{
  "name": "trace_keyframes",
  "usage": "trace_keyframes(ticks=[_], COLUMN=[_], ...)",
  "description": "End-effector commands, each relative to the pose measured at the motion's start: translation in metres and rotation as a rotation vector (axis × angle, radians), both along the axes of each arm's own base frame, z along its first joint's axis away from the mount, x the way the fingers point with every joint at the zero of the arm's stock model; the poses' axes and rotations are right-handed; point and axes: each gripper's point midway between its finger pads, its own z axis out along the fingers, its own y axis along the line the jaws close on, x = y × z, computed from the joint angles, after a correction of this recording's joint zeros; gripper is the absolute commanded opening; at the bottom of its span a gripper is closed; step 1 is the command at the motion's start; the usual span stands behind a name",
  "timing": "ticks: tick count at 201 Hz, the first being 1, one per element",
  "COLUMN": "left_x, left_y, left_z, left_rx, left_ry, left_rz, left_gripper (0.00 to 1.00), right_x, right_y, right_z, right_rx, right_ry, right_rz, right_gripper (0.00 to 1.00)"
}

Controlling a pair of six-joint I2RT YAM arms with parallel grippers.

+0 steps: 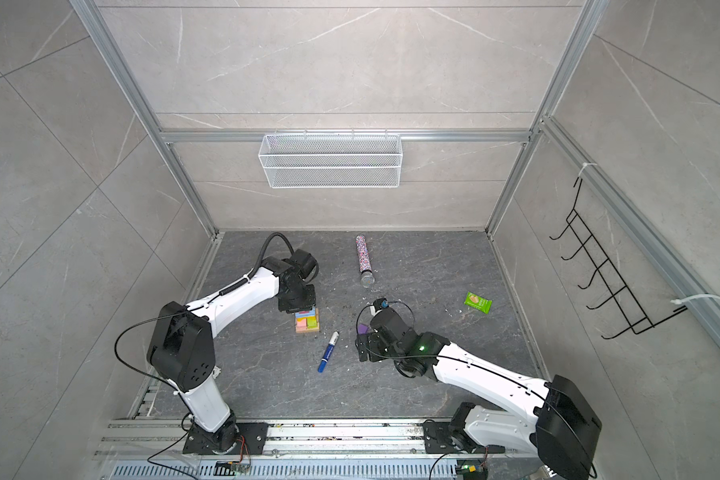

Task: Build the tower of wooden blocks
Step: 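Lower the magenta cube onto the light blue block and open the left gripper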

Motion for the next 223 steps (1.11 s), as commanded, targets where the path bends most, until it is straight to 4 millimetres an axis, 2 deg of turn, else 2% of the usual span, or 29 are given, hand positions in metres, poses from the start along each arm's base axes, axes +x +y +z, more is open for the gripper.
trace_keyframes(ticks=[1, 89, 161, 223], left_x=[-0.001, -0.002, -0.002, 0.0], left_y=[0.002, 0.001, -0.001, -0.002], left_z=[-0.01, -0.013, -0.007, 0.007], left_rx=[0.011, 0.008, -0.004, -0.022], left_ry=[0.028, 0.04, 0.035, 0.005], left_rz=[0.018, 0.013, 0.009, 0.004], left_gripper=[0.12, 0.16, 0.32, 0.46], right_x=[0.002, 0.003, 0.003, 0.002], right_y=[0.003, 0.004, 0.005, 0.005], right_z=[0.004, 0.005, 0.007, 0.006], right_rx=[0.004, 0.002, 0.003, 0.003], right_ry=[-0.006, -0.007, -0.009, -0.005], right_rz=[-0.01, -0.009, -0.004, -0.003], right_gripper=[0.94, 0.94, 0.94, 0.94])
